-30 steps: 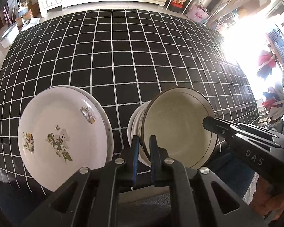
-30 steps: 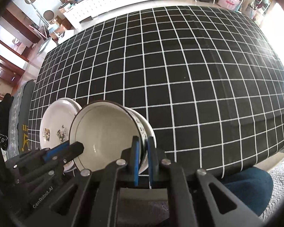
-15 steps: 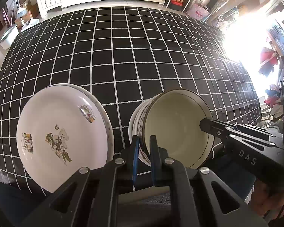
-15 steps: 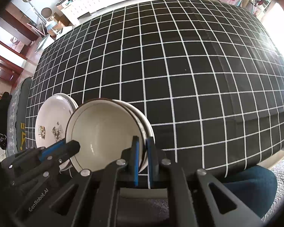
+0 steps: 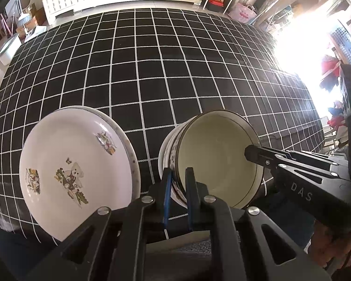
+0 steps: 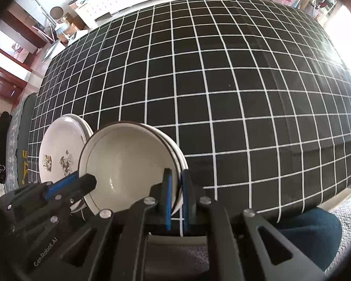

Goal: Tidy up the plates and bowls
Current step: 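Carry the blue-patterned bowl with both tools over the nested bowls, then lower the blue-patterned bowl into the nested bowls and open both tools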

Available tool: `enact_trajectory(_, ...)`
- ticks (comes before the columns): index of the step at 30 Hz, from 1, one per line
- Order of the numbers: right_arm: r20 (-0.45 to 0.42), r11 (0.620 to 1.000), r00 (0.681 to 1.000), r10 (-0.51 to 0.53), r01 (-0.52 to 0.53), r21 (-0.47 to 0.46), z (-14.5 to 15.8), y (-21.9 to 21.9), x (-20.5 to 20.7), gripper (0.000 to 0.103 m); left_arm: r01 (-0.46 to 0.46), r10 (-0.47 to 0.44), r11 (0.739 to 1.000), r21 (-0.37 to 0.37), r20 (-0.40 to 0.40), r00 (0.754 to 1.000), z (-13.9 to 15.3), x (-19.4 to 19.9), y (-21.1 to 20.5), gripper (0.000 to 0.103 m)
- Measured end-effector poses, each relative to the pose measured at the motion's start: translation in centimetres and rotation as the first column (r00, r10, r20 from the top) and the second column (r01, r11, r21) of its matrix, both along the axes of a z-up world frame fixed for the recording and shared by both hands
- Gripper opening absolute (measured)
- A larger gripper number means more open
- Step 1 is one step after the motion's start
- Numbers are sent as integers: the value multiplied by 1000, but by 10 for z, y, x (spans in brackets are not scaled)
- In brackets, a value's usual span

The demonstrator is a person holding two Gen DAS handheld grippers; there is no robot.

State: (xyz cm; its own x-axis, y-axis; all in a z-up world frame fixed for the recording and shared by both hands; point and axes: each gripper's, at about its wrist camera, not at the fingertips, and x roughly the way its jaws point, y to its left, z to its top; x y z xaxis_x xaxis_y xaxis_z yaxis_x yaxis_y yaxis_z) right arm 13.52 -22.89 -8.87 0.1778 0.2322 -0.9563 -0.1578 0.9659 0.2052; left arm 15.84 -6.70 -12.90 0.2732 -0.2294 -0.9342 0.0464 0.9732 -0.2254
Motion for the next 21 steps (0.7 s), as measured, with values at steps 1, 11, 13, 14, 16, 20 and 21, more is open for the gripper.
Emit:
enact_trajectory(1, 3, 1000, 1000, 3, -3, -4, 0, 1, 0, 11, 2, -2, 1000, 3, 2, 1000, 0, 0, 0, 10)
enact_trajectory(11, 22, 999, 1000, 8, -7, -48, -1, 7, -3, 11, 6, -6, 1000, -6, 5, 1000, 1, -1, -1, 10)
enact_trajectory(13, 16, 999, 1000, -1, 2, -32, -2, 4, -1, 11, 7, -7, 1000, -11, 5, 1000, 1, -1, 0, 10)
enact_trajectory(14, 12, 1000, 1000, -4, 4, -26, -2, 3, 0, 11, 11, -10, 1000, -12, 6, 1000, 1, -1, 0, 10)
enact_trajectory(16, 3, 1000, 1000, -14, 14, -19, -1, -1, 1, 12, 10, -10, 1000, -11, 14, 1000, 2, -2, -1, 10)
enact_trajectory(20, -10, 1000, 1000, -25, 25, -6, 0, -5, 0, 14, -21, 20, 1000, 6, 49, 999, 7, -3, 5, 17)
enact_trajectory(21, -7, 1000, 1000, -29, 29, 2, 2, -7, -2, 14, -23, 23, 1000, 8, 56, 998, 8, -3, 6, 19)
